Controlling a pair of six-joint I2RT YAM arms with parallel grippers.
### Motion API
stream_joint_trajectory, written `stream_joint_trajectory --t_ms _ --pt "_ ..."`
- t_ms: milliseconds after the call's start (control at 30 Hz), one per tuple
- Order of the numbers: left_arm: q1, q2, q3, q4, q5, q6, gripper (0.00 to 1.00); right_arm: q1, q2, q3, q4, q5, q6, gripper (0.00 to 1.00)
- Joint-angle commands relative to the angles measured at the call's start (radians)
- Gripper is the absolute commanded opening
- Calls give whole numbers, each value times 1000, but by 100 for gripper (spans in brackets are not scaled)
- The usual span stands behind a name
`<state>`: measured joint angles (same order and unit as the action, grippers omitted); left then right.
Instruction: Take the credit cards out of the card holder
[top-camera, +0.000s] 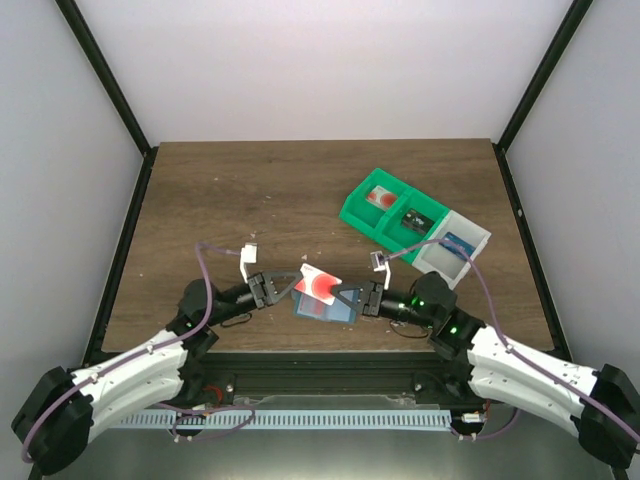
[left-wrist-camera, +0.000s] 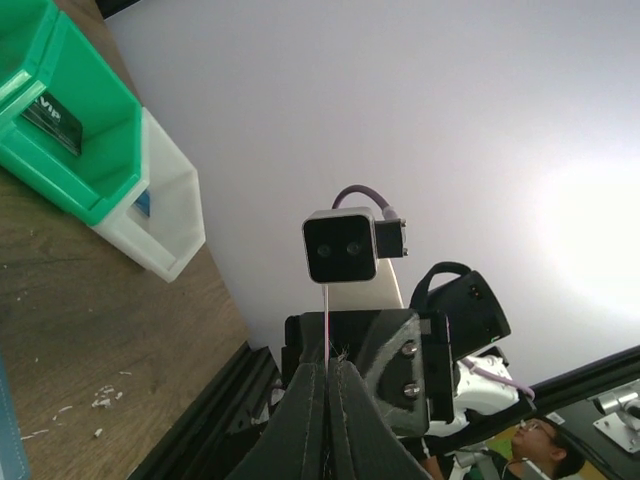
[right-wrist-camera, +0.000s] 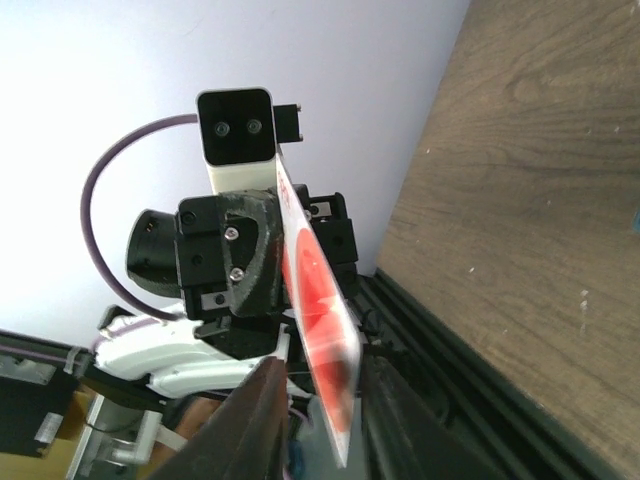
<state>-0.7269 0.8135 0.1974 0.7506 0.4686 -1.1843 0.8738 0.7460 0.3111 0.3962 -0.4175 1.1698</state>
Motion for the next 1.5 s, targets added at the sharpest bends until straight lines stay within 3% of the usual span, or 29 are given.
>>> stream_joint_trajectory --t_ms 0,100,167,267,367,467,700,867,1233,1467 --pt "3 0 1 65 4 -10 0 7 19 15 65 5 3 16" --pt "3 -23 11 23 -9 7 0 6 21 15 75 11 6 1" --pt "4 -40 27 -50 -38 27 6 7 10 42 6 45 -27 0" --pt "7 -82 74 -223 -62 82 47 6 -15 130 -158 106 -116 0" --pt "10 -138 137 -406 -124 152 78 2 -39 205 -299 174 -205 0" --pt "10 -171 207 -560 -186 250 99 -9 -43 263 -422 280 -282 1" --pt "10 -114 433 -1009 -344 521 100 -201 37 409 -577 282 -443 1" --pt "10 -112 486 -1158 -410 649 100 -367 239 547 -625 200 -563 1" --pt "8 -255 458 -1172 -413 671 100 -649 668 724 -656 75 -651 1" --pt "-9 -319 465 -1206 -451 635 100 -685 858 868 -713 61 -549 0"
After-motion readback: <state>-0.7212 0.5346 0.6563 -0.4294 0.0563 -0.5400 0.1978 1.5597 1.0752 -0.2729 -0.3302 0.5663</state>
